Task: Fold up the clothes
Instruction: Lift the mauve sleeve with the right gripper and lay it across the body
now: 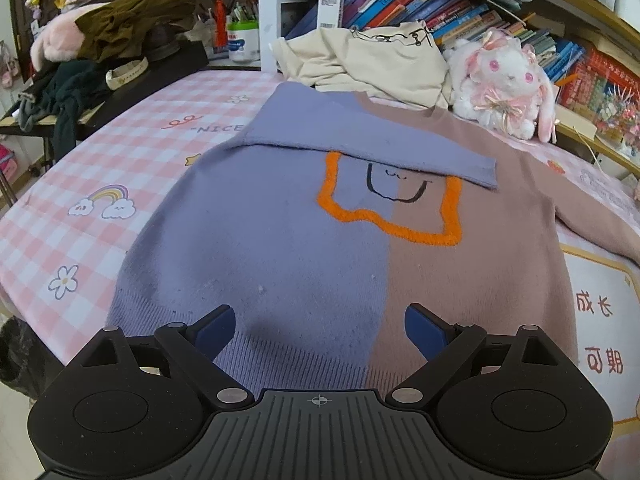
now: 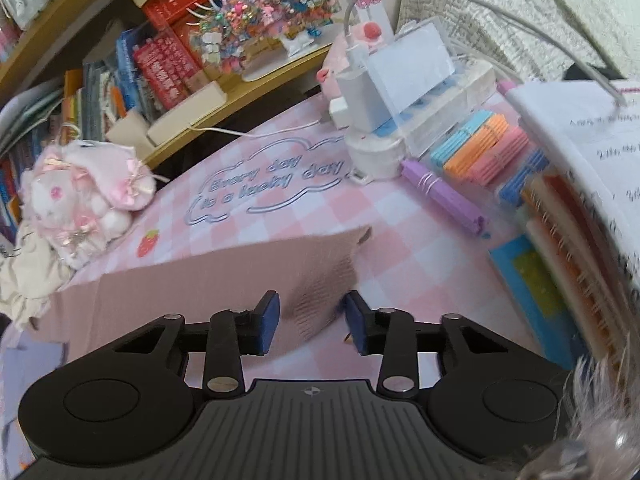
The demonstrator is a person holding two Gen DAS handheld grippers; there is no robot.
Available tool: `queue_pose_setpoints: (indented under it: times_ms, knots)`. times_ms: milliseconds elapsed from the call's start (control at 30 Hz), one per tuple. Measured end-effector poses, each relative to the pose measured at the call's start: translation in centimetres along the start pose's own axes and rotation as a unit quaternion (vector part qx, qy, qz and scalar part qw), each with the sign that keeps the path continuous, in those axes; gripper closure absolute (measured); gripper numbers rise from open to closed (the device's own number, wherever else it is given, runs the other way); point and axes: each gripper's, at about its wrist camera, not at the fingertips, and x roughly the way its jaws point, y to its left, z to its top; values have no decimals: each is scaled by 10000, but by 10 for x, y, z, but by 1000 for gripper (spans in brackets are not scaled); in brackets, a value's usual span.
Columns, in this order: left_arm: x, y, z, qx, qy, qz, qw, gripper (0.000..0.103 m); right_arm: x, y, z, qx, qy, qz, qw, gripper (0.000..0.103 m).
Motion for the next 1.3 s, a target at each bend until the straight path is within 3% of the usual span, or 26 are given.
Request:
queue_pose_setpoints:
  times_ms: [233,500,600,667,867,1133,1300]
  knots:
    - [-1,1,-2,75,71,21,9999,9,5,-9,11,-45,-128,-115,9998,69]
    - [3,0,-1,68,114,-19,9999,9,2,-10,9,180,186,232,9994,68]
    - [4,-4,-1,146,115,-67,9998,9,1,-5,8,14,195,104,9998,76]
    - [5,-5,-2,174,123,-95,9997,9,3,0,8,-297,235,-79,9993,92]
    - [6,-3,-3,96,95,-108,9998,9,2,4,14,-660,311,-174,9972,98]
    - [8,7,1,70,-52,-101,9999,9,-24,46,32,-722,-15,476,9962,98]
    - [10,16,5,233,-97,-188,9995,9,-37,99,42,-882,-213,981,9910,98]
